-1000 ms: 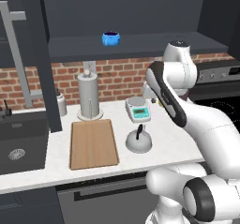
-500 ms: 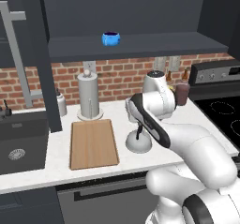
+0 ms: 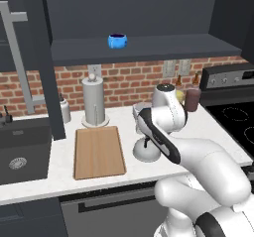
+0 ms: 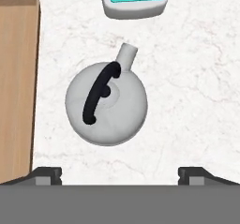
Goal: Pick the kettle from the counter and place it on the tray. Then pick the mug from the cabinet and place it on the tray. Then close the cabinet doors.
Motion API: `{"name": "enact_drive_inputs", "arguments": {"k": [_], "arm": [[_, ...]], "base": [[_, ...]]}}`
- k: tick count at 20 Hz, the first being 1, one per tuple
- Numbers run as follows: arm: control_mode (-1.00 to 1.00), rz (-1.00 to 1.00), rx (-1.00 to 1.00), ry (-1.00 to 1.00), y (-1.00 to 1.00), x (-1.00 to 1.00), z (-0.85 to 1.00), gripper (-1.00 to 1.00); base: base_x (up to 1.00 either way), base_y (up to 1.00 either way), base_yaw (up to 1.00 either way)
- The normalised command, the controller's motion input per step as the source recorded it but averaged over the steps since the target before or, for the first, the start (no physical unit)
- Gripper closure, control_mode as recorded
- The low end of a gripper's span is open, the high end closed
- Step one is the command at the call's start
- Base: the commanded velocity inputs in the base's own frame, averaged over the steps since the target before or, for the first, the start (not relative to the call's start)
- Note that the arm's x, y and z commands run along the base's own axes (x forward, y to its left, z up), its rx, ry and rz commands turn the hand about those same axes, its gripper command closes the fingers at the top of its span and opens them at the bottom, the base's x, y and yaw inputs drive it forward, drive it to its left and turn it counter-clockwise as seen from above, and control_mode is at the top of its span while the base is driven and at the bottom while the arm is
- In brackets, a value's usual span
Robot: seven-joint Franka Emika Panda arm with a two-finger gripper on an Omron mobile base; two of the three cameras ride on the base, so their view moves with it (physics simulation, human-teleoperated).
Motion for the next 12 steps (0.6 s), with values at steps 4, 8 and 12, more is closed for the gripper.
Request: {"name": "enact_drive_inputs", "arguments": {"k": [4, 8, 12], "arm": [[-1.0, -0.06, 0.0, 0.0, 0.07, 0.17, -0.16, -1.0], [-1.0, -0.1, 0.0, 0.05, 0.08, 0.3, -0.01, -1.0], [-1.0, -0.12, 0.0, 0.03, 0.17, 0.35, -0.06, -1.0]], "base": [[0.0, 0.0, 0.0], [0.0, 0.0, 0.0], [0.0, 0.0, 0.0]]}}
